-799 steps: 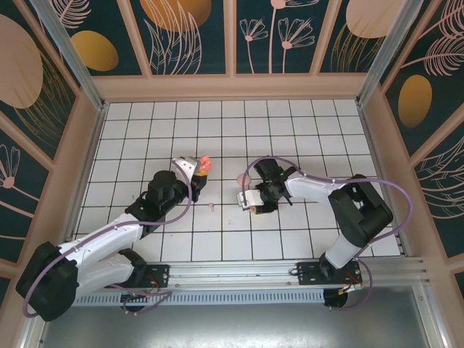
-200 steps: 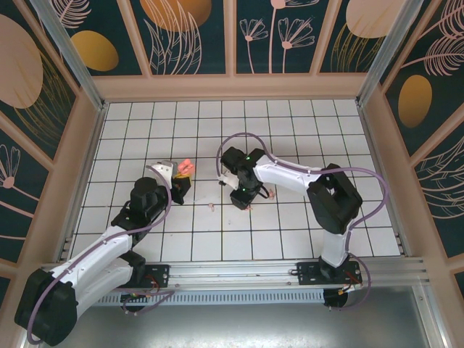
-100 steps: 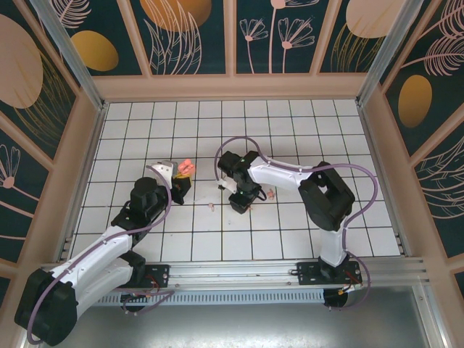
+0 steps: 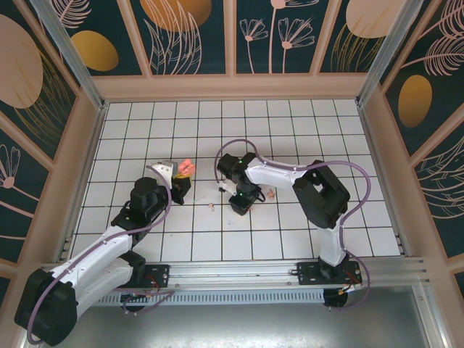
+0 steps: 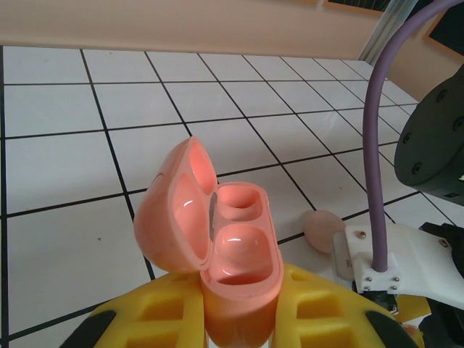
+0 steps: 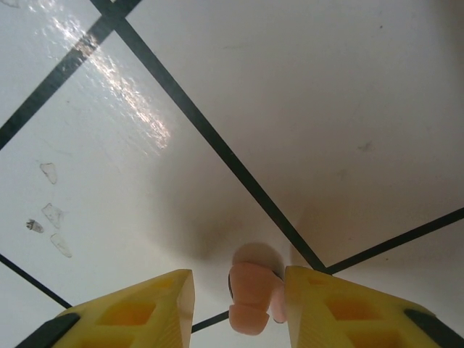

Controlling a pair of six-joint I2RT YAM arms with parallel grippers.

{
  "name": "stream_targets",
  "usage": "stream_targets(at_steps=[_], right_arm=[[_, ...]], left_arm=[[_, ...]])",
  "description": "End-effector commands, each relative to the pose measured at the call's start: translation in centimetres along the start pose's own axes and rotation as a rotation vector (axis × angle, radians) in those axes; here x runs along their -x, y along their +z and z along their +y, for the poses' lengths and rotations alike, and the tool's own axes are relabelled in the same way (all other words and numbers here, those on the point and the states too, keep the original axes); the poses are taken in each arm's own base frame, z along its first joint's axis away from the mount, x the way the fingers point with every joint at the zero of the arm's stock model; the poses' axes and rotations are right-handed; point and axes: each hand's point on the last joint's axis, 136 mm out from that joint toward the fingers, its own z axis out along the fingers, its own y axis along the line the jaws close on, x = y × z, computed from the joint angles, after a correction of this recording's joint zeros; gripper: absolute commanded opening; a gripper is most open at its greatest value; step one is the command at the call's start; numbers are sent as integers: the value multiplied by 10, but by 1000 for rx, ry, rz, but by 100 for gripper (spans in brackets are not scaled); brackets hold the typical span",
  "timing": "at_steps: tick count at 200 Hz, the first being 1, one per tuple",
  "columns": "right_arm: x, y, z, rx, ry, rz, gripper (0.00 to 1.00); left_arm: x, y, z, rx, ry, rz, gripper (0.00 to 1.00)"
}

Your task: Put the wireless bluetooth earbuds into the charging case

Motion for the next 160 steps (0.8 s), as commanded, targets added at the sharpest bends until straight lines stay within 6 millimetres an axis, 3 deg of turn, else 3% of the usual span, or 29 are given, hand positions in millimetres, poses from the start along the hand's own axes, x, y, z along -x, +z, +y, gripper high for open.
stream_targets(at_steps=[1,95,136,160], right_arm=[[-5,7,0,-9,3,29,36],[-11,11,-3,-27,8,26,25],[4,-5,-7,-47,16,-82,21],[21,-26,-9,-46,31,-212,20]], left_arm=[[6,-3,-2,-14,-16,-26,7],[8,-3,-3,-16,-14,-29,7],[7,-1,-4,-25,-3,-23,7],[5,1,-9,-56,10,-14,6]])
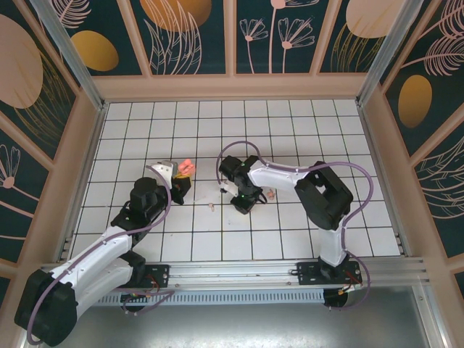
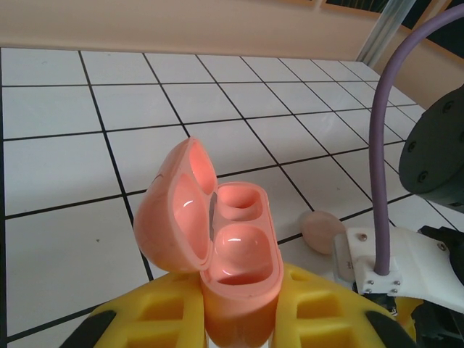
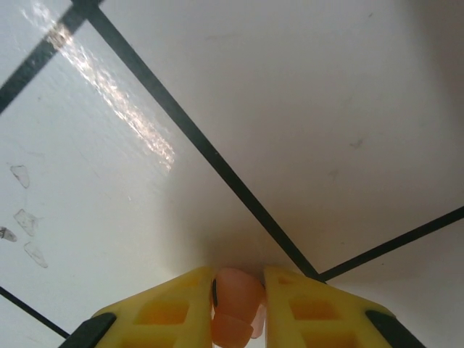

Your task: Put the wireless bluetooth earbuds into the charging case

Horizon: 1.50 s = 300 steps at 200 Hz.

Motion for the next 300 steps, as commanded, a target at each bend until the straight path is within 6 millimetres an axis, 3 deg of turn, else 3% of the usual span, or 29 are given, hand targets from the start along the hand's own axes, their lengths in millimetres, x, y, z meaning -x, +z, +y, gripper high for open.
stream_targets(at_steps=[1,20,36,59,94,123,176,215,300], right_arm=[[23,-30,-5,-17,33,-175,20],[40,-58,-9,-10,49,-338,20],[56,-94,-13,-16,58,-528,20],[65,-148,-18,-40,33,-789,21],[49,-220,-1,16,-105,-1167,20],[26,-259,10,15,-227,-1377,20],[-2,-280,27,72,-342,-1558,20],[-5,-278,33,174,-365,-1588,20],[4,-274,31,244,-356,-1604,20]], left_arm=[[5,1,-7,-46,10,-13,6],[4,4,-16,-102,19,-10,6],[6,6,-28,-170,24,-25,5],[14,6,-47,-284,36,-66,5],[21,6,-83,-456,121,-107,5],[17,14,-118,-595,191,-75,5],[25,24,-158,-759,261,-84,5],[29,24,-175,-816,329,-105,6],[32,26,-184,-814,371,-119,6]])
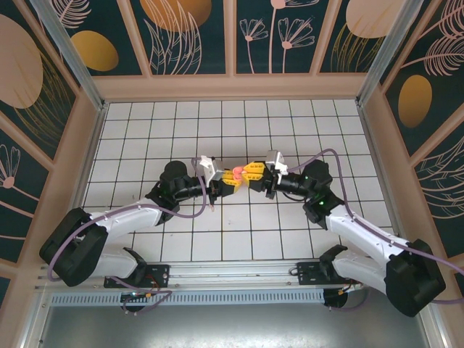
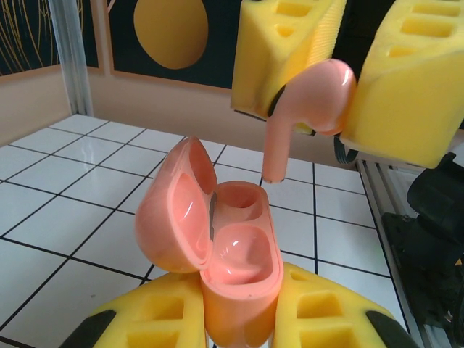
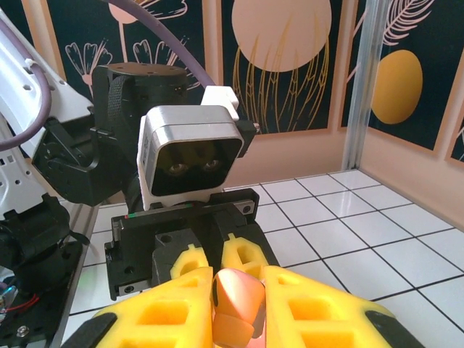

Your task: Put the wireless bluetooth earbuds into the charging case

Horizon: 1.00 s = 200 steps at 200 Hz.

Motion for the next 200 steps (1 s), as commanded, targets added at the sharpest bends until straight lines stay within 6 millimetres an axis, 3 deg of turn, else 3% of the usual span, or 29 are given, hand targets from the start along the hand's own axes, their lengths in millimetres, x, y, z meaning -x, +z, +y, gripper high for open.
stream_targets(at_steps=[1,88,200], right_arm=[[10,-1,3,25,-20,-50,20],[4,1,5,50,15,-44,20],[-3,3,-10,-48,35,-19,20]], left_arm=[[19,3,-3,-14,61,-42,6],[22,2,0,14,44,-49,6],[25,2,6,53,26,-57,6]])
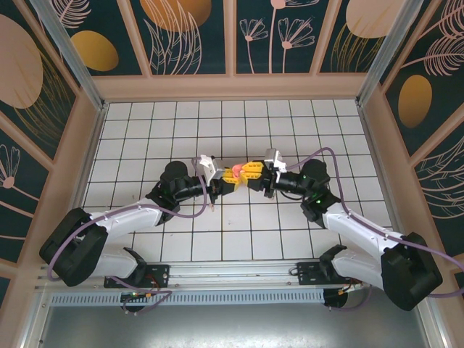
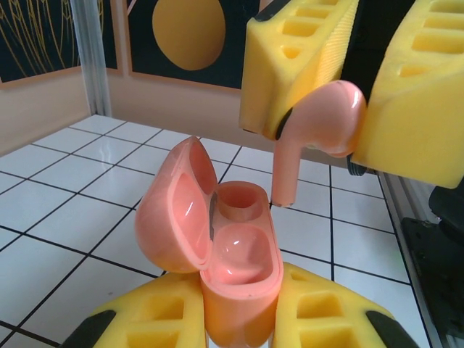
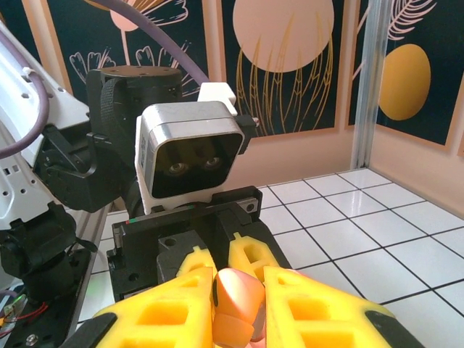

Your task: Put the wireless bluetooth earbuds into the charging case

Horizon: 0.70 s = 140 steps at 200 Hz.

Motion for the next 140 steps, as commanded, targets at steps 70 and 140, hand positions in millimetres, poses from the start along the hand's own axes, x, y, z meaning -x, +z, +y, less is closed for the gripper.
stream_targets(at_steps=[70,140], right_arm=[[4,-2,-6,-104,-20,-29,20],[26,-19,9,-107,-44,-84,21]], left_arm=[[25,0,2,35,15,-60,6],[20,0,10,74,-4,-45,6]])
